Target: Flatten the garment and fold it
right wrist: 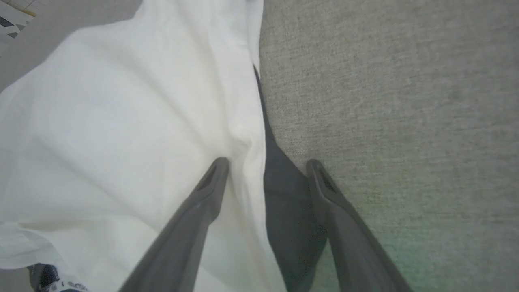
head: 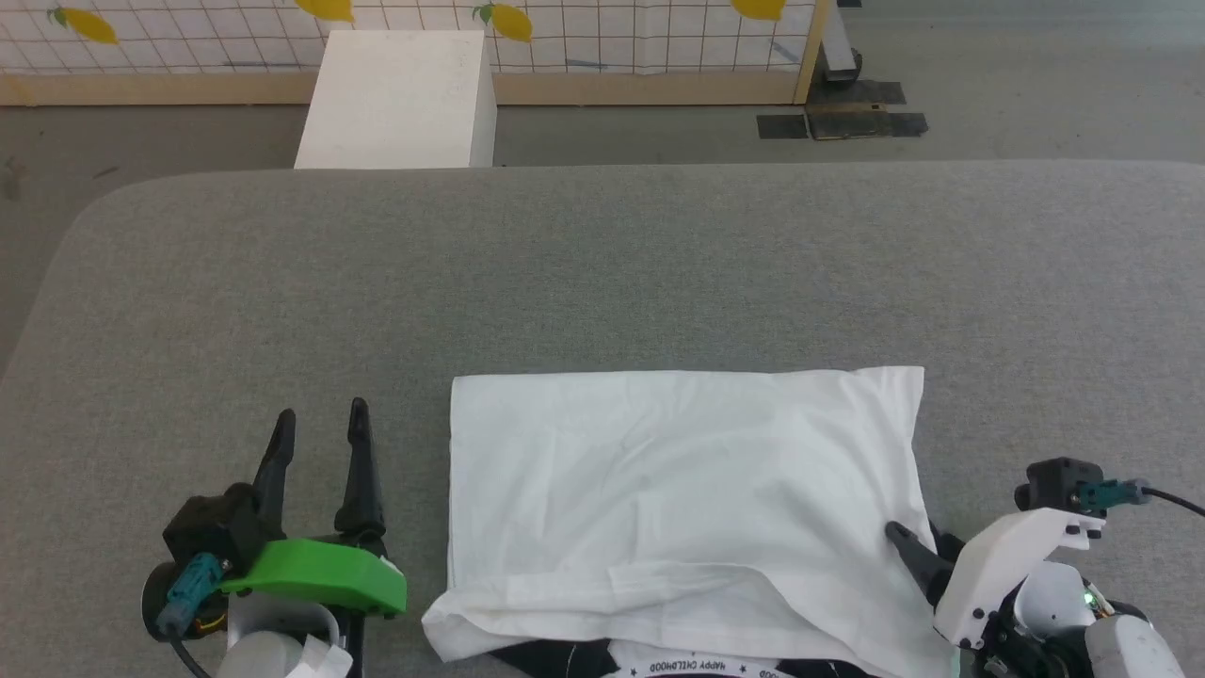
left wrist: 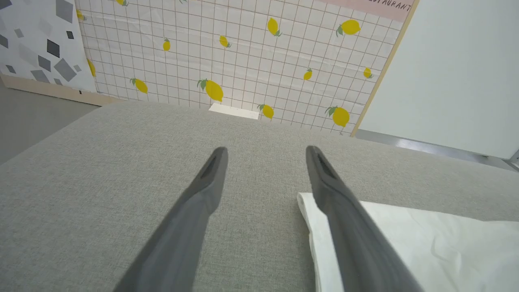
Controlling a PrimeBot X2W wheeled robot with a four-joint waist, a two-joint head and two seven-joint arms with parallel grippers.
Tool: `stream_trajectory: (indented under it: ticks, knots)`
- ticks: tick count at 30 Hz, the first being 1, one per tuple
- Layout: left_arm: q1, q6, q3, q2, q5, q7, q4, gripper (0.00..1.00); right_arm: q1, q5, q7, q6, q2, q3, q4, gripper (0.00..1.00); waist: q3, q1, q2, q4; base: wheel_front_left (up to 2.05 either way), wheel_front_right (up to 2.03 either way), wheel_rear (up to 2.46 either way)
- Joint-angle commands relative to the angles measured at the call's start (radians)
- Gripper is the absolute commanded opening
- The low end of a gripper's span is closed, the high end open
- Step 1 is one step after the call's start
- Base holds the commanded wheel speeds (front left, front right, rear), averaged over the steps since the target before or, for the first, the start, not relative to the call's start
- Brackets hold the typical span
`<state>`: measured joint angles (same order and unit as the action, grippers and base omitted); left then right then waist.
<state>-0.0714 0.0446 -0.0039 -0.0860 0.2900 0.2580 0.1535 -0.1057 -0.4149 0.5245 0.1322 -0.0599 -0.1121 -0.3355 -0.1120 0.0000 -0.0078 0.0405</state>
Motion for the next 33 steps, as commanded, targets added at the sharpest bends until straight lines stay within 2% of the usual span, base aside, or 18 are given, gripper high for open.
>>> stream_trajectory:
  ticks: [1, 2, 3, 4, 5, 6, 7, 13, 19, 23, 28, 33]
  knots:
    - [-0.022, 0.009, 0.006, 0.007, -0.008, 0.004, 0.004, 1.0, 0.007, -0.025, 0.042, -0.002, 0.01, 0.022, -0.032, 1.0, 0.0, 0.0, 0.0076, -0.004, 0.0, 0.0, 0.0]
    - [-0.022, 0.011, 0.008, 0.008, -0.009, 0.004, 0.007, 1.0, 0.008, -0.037, 0.059, -0.002, 0.01, 0.03, -0.036, 0.87, 0.0, 0.0, 0.0076, -0.005, 0.0, 0.0, 0.0]
    - [-0.022, 0.014, 0.01, 0.009, -0.01, 0.004, 0.01, 1.0, 0.009, -0.048, 0.08, -0.002, 0.01, 0.037, -0.039, 0.58, 0.001, 0.0, 0.0076, -0.006, 0.0, 0.0, 0.0]
    - [-0.022, 0.016, 0.012, 0.01, -0.012, 0.004, 0.012, 1.0, 0.011, -0.05, 0.095, -0.002, 0.01, 0.041, -0.039, 0.44, 0.001, 0.0, 0.0076, -0.006, 0.0, 0.0, 0.0]
    - [-0.022, 0.018, 0.014, 0.011, -0.013, 0.004, 0.014, 1.0, 0.012, -0.051, 0.099, -0.002, 0.01, 0.041, -0.036, 0.36, 0.002, 0.0, 0.0076, -0.007, 0.0, 0.0, 0.0]
    - [-0.022, 0.019, 0.015, 0.011, -0.015, 0.004, 0.016, 1.0, 0.013, -0.055, 0.099, -0.002, 0.01, 0.038, -0.032, 0.11, 0.002, 0.0, 0.0076, -0.007, 0.0, 0.0, 0.0]
    - [-0.022, 0.021, 0.017, 0.012, -0.016, 0.004, 0.017, 1.0, 0.013, -0.057, 0.097, -0.002, 0.01, 0.038, -0.028, 0.0, 0.002, 0.0, 0.0076, -0.007, 0.0, 0.0, 0.0]
    - [-0.007, 0.02, 0.02, 0.019, -0.026, 0.004, 0.009, 1.0, 0.004, -0.065, 0.047, -0.002, 0.01, 0.015, 0.001, 0.0, 0.005, 0.0, 0.0076, 0.001, 0.0, 0.0, 0.0]
    - [-0.002, 0.025, 0.026, 0.021, -0.028, 0.004, 0.01, 1.0, 0.002, -0.001, 0.01, -0.002, 0.01, -0.101, 0.046, 0.0, 0.007, 0.0, 0.0076, 0.011, 0.0, 0.0, 0.0]
    - [0.0, 0.028, 0.03, 0.022, -0.03, 0.004, 0.01, 1.0, 0.007, 0.071, 0.003, -0.002, 0.01, -0.216, 0.09, 0.0, 0.006, 0.0, 0.0076, 0.018, 0.0, 0.0, 0.0]
    - [-0.001, 0.029, 0.034, 0.023, -0.035, 0.004, 0.006, 1.0, 0.012, 0.217, -0.005, -0.002, 0.01, -0.349, 0.151, 0.0, -0.003, 0.0, 0.0076, 0.026, 0.0, 0.0, 0.0]
    - [-0.004, 0.03, 0.033, 0.024, -0.039, 0.004, 0.007, 1.0, 0.021, 0.275, 0.006, -0.002, 0.01, -0.359, 0.203, 0.0, -0.007, 0.0, 0.0076, 0.031, 0.0, 0.0, 0.0]
